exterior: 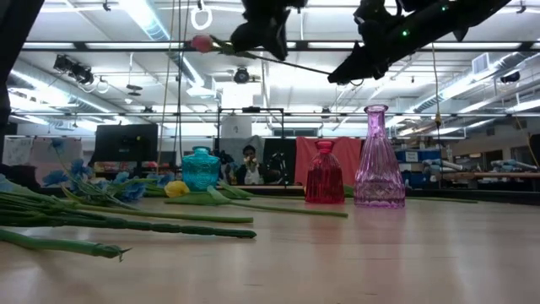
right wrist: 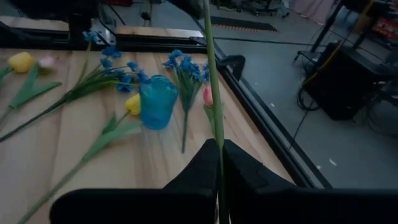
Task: Sort flowers into vase by color
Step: Put the middle pink flower into the blue vase
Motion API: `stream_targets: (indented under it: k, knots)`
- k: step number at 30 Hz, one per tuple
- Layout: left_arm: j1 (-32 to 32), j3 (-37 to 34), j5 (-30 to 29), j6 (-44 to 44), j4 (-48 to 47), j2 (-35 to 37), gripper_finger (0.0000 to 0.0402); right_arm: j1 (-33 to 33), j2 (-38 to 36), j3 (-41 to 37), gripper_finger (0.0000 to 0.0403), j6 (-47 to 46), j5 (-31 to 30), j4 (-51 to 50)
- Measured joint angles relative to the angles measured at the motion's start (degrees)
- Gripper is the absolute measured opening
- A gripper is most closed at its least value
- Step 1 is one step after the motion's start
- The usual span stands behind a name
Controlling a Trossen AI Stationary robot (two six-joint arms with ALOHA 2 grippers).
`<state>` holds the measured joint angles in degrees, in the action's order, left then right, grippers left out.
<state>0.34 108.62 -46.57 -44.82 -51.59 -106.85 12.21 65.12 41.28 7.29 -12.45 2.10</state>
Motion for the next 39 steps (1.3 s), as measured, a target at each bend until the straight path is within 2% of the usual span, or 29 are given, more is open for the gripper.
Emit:
stream_targets:
  k: [3, 8, 10, 12, 17, 20, 23, 26, 30, 33, 39]
  knots:
    - [-0.5, 0.0, 2.7, 5.1, 5.7, 0.4, 0.0115, 0.0, 0.0, 0.0, 0.0012, -0.1, -3.6, -1.2]
    - [-0.7, -1.1, 26.5, 19.7, 13.3, 0.7, 0.0131, 0.0, 0.0, 0.0, 0.0016, -1.1, -9.8, -0.3]
    - [-1.5, -4.7, 32.0, 23.1, 18.1, 0.8, 0.0129, 0.0, 0.0, 0.0, 0.0023, -1.1, -10.2, 0.3]
    - [-2.7, -9.6, 34.3, 24.2, 23.2, 0.8, 0.0125, 0.0, 0.0, 0.0, 0.0025, -1.1, -9.4, 0.8]
    - [-4.5, -23.2, 38.2, 27.3, 40.7, 0.6, 0.0115, -0.8, -0.9, 0.0, 0.0016, -2.5, -7.0, 0.1]
    - [-4.3, -30.8, 38.7, 29.4, 47.9, 1.7, 0.0108, -1.4, -3.2, 0.0, 0.0017, -3.2, -7.0, -1.5]
    - [-3.4, -37.5, 38.7, 31.2, 56.8, 5.8, 0.01, -2.0, -6.5, 0.0, 0.0023, -4.3, -6.8, -2.8]
    - [-2.5, -44.5, 38.7, 32.0, 66.4, 11.2, 0.0095, -2.7, -9.4, -0.1, 0.0024, -4.7, -3.6, -2.6]
    - [-1.3, -53.7, 38.1, 33.5, 83.2, 16.8, 0.0093, -4.1, -11.0, -2.4, 0.0019, -4.8, 1.7, 2.8]
    - [-0.1, -59.1, 38.0, 36.3, 97.5, 17.6, 0.0093, -5.1, -10.9, -4.6, 0.002, -5.1, 4.0, 9.5]
    - [1.6, -62.3, 37.4, 40.7, 113.6, 14.8, 0.0096, -7.0, -9.8, -7.9, 0.0026, -5.7, 7.4, 22.9]
